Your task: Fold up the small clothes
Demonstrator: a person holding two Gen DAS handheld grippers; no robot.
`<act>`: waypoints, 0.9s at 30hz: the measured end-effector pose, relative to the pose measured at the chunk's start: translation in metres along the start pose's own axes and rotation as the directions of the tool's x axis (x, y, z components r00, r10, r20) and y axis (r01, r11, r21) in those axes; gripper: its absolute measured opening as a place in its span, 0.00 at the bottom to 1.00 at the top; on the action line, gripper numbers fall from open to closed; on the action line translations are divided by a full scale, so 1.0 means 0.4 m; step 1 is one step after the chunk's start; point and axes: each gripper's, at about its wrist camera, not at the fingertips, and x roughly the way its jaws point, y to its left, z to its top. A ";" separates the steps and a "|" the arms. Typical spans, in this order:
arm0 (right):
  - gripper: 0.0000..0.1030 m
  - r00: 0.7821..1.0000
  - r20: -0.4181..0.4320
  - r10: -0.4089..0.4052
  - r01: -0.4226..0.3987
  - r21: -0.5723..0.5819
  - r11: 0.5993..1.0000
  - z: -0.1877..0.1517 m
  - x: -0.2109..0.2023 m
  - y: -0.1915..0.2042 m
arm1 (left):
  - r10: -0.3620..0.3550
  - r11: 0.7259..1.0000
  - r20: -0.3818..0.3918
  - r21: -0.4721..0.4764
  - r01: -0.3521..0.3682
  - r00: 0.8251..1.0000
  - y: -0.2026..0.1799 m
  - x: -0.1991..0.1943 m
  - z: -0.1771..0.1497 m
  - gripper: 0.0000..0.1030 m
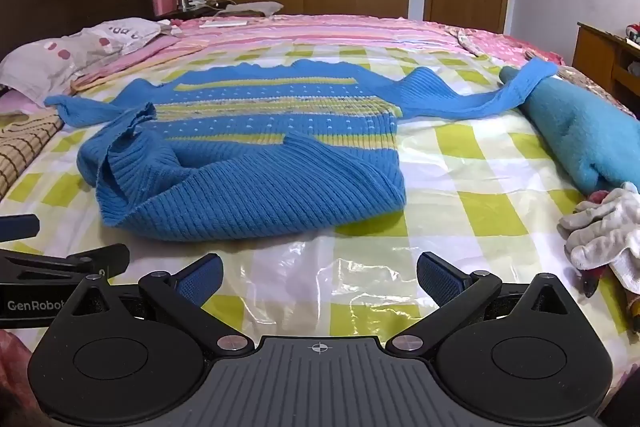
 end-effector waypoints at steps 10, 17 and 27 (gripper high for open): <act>1.00 1.000 -0.007 -0.002 0.002 -0.014 1.000 -0.009 0.006 0.004 | -0.007 1.000 -0.020 -0.007 0.007 1.000 -0.005 0.017 -0.024 1.00; 1.00 1.000 -0.026 -0.007 0.006 -0.022 1.000 -0.008 0.011 0.003 | -0.012 1.000 -0.054 -0.007 0.012 0.998 -0.004 0.025 -0.013 1.00; 1.00 0.999 -0.042 -0.012 0.010 -0.030 1.000 -0.014 0.017 0.003 | -0.014 1.000 -0.087 0.010 0.015 0.996 -0.009 0.036 -0.021 1.00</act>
